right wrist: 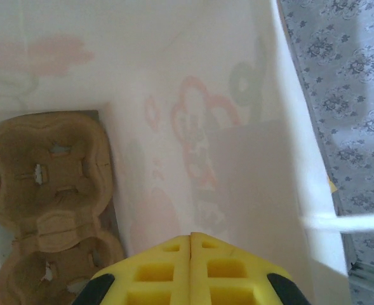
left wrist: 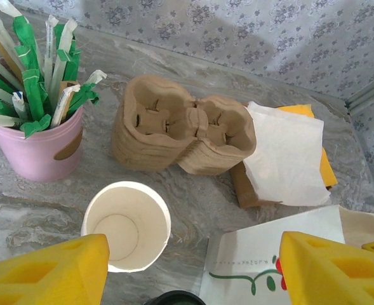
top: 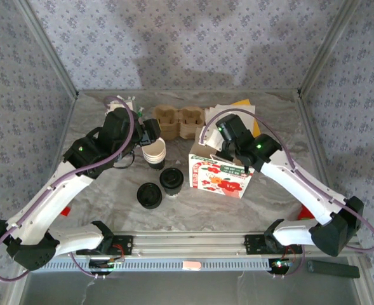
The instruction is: Pack the takeout coffee
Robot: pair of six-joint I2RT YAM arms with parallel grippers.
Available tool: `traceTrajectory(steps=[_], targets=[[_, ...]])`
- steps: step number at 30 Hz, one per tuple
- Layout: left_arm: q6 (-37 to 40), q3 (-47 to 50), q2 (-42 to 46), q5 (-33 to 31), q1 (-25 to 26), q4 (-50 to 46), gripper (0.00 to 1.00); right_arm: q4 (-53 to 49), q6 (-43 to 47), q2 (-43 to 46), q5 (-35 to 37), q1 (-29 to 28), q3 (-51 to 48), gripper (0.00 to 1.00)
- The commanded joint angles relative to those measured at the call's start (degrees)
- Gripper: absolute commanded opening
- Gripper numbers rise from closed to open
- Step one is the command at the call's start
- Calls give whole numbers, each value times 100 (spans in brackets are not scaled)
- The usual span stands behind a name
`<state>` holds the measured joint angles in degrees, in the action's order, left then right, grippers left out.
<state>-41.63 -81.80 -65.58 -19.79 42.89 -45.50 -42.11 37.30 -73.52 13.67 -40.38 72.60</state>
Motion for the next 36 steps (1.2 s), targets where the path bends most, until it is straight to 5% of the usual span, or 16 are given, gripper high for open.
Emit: traceTrajectory(steps=[1,23,36], targets=[[-53,-190,85,-114,56,-73,71,12,-160,-73,-90,30,-80,1],[-64,-93,90,-121,58,-2,72,-955,-414,-574,-614,320,-115,0],[-69,-12,177,-147,53,-3,72,-393,-548,-872,-206,355,-521,0]])
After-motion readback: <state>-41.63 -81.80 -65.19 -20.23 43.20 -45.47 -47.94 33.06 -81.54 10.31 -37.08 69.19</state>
